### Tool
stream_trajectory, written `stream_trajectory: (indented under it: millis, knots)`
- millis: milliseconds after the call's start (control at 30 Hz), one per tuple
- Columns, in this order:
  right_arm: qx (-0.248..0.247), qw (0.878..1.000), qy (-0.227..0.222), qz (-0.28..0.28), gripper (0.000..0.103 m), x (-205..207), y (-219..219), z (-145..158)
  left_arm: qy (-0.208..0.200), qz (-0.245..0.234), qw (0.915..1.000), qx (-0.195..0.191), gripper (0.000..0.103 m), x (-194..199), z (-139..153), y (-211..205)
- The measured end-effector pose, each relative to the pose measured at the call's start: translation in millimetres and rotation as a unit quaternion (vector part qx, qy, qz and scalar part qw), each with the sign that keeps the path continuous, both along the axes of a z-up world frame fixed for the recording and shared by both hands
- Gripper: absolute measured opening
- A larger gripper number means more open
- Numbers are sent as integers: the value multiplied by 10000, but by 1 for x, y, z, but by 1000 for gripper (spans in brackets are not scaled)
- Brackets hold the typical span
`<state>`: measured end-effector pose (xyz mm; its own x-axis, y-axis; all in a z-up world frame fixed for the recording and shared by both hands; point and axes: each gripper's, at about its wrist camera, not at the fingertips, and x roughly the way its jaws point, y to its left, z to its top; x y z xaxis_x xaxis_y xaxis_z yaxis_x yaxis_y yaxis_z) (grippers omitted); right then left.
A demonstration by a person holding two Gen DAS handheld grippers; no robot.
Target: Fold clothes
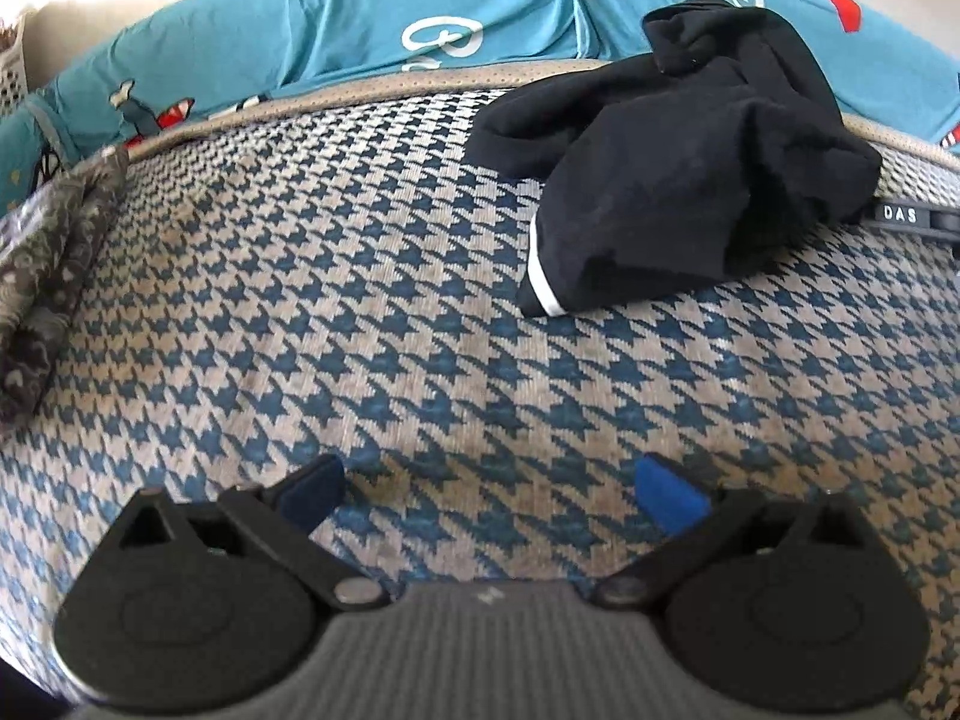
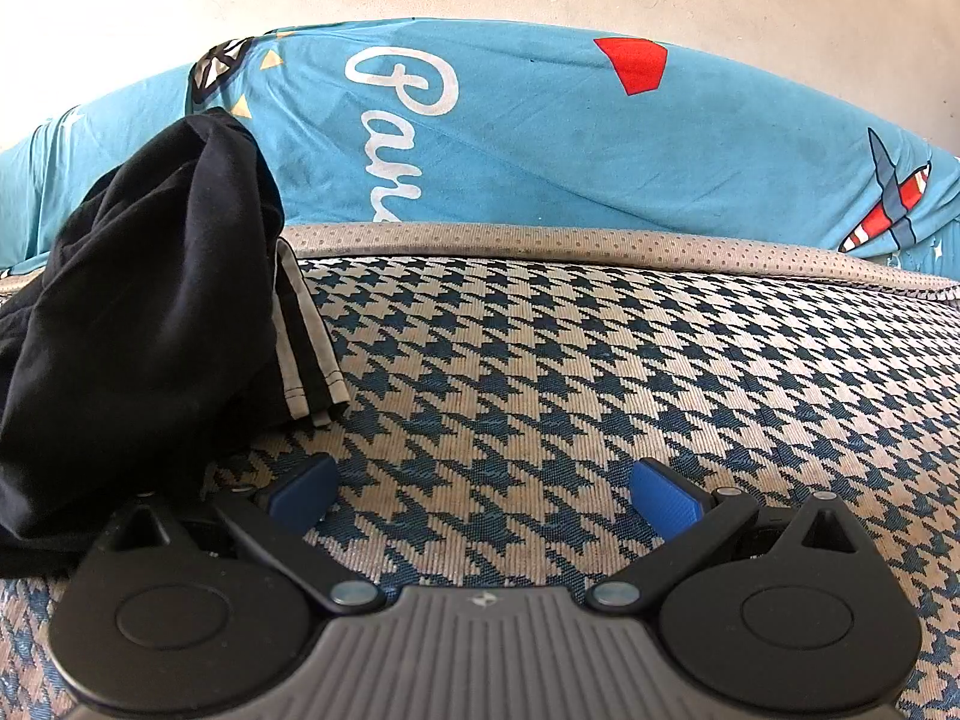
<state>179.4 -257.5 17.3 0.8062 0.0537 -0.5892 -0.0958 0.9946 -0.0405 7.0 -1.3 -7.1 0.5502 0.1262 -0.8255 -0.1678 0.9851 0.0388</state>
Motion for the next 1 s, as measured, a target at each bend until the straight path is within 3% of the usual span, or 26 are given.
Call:
stream_trajectory:
  millis: [300,700,1000]
  knots:
    - [4,10000,0,0,103,0,0,0,-311,62,9993,185,103,-1,-1,-3]
    - [-14,10000,2,-26,103,0,1,-1,-10,16,9998,193,103,-7,-4,-5]
    - [66,9974,511,-500,103,-15,11,5,24,5,9998,210,103,-7,-7,-5]
